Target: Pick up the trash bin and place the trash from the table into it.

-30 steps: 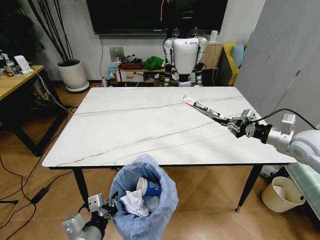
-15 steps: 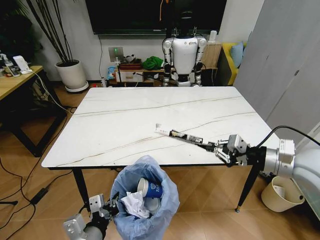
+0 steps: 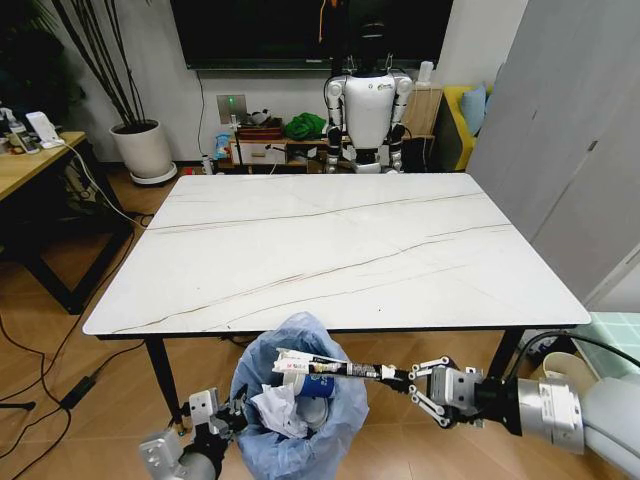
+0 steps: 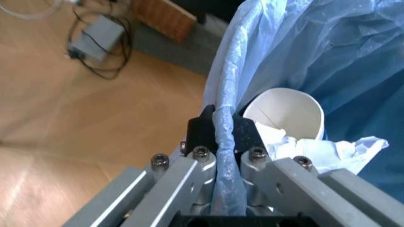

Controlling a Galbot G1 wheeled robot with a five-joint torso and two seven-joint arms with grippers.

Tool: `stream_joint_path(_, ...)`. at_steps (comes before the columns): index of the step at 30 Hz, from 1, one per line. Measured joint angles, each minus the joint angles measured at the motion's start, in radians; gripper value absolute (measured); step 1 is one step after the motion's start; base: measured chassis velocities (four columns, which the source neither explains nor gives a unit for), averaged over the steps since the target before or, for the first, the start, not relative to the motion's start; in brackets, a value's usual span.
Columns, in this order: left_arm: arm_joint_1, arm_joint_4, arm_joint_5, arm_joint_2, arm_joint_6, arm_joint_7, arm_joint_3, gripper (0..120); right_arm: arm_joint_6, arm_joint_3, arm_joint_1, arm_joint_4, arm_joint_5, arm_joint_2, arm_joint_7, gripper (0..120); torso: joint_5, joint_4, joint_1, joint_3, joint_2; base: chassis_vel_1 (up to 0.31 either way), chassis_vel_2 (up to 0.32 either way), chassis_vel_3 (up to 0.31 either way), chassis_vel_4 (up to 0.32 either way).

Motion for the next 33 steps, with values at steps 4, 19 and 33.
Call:
stream_joint_path(4, 0.010, 0.026, 0.054, -0.018, -0.009, 0.017, 0.056, 0, 0.010, -0.023, 0.004, -0.008, -0.043, 0.003, 0.000, 0, 0.0001, 0.0001, 0.000, 0.000, 0.000, 0.000, 0.000, 0.000, 0.000)
stream_joint_path(19, 0.004, 0.022, 0.073, -0.027, -0.007, 0.021, 0.110, 0, 0.040, -0.059, -0.027, -0.033, -0.166, 0.035, -0.036, 8, 0.0001, 0.0000, 0.000, 0.000, 0.000, 0.000, 0.000, 0.000, 0.000)
stream_joint_path(33, 0.027, 0.004, 0.084, -0.021, -0.001, 0.019, 0.095, 0, 0.062, -0.051, -0.018, -0.055, -0.146, 0.046, -0.029, 58, 0.0000, -0.0001, 0.000, 0.000, 0.000, 0.000, 0.000, 0.000, 0.000)
